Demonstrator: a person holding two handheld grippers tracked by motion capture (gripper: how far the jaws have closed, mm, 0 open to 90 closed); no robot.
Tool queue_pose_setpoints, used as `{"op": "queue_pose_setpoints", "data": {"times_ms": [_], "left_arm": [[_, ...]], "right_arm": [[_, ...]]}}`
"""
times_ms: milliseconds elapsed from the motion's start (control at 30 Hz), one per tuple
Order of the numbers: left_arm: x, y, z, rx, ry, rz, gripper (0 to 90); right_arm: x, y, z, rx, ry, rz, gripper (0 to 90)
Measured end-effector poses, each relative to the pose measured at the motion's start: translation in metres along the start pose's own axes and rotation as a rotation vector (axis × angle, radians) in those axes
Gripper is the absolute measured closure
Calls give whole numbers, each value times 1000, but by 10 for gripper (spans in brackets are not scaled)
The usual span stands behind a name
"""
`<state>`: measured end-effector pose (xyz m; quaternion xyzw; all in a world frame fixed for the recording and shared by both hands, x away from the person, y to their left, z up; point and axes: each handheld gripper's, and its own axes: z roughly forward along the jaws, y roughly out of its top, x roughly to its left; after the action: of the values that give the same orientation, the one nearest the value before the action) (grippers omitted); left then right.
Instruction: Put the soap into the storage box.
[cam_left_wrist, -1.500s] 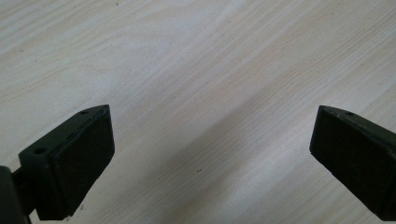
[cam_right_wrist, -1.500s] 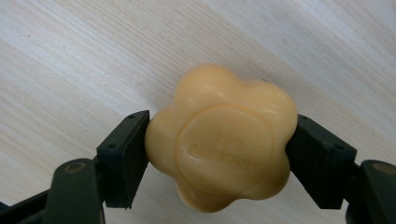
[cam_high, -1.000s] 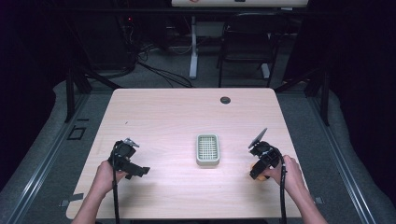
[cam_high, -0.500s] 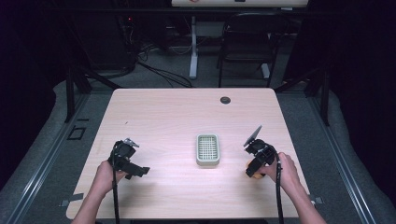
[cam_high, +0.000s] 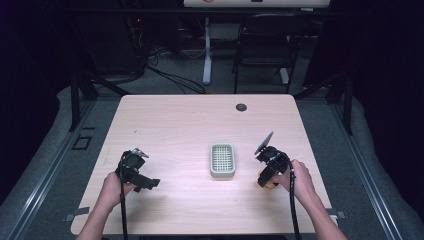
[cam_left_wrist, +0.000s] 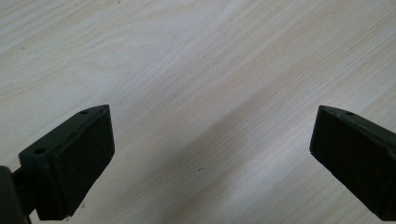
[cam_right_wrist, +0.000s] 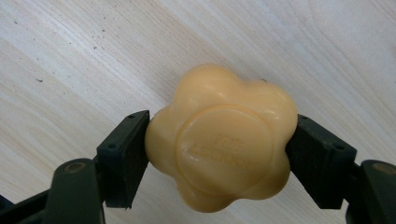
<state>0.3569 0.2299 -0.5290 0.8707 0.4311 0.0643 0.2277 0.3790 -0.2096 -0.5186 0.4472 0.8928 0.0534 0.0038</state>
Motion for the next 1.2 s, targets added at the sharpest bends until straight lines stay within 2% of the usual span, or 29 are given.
{"op": "queue_pose_setpoints", "data": {"times_ms": [33,67,167,200,367,533,567,733,767,900,967,1000,1033,1200], "left_arm": [[0,0,0,0,0,-1,0],[0,0,0,0,0,0,0],[0,0,0,0,1,0,0],[0,0,0,0,0,0,0],[0,0,0,0,0,0,0],[0,0,0,-1,0,1,0],[0,0,0,-1,0,1,0],[0,0,0,-1,-1,0,0],[0,0,0,-1,1,1,0],[1,0,0,-3,0,-1,0],[1,0,0,0,-2,0,0],[1,0,0,0,-2,0,0],[1,0,0,0,-2,1,0],[1,0,0,-3,-2,-2,0]], "right_arm": [[-2,3,-4,54,-11,-39,265],[0,2,-2,23,-5,-17,265],[0,5,-2,37,-7,-27,265],[1,5,-1,19,-2,-20,265],[2,10,-3,30,-1,-40,265],[6,15,-2,6,3,-31,265],[6,17,-3,20,-3,-46,265],[8,22,-2,11,2,-42,265],[8,24,-3,16,-2,-57,265],[9,28,-4,21,-2,-63,265],[9,30,-4,18,-1,-61,265],[10,30,-3,-11,5,-45,265],[9,32,-5,18,-1,-66,265],[10,37,-6,12,-3,-74,265]]}}
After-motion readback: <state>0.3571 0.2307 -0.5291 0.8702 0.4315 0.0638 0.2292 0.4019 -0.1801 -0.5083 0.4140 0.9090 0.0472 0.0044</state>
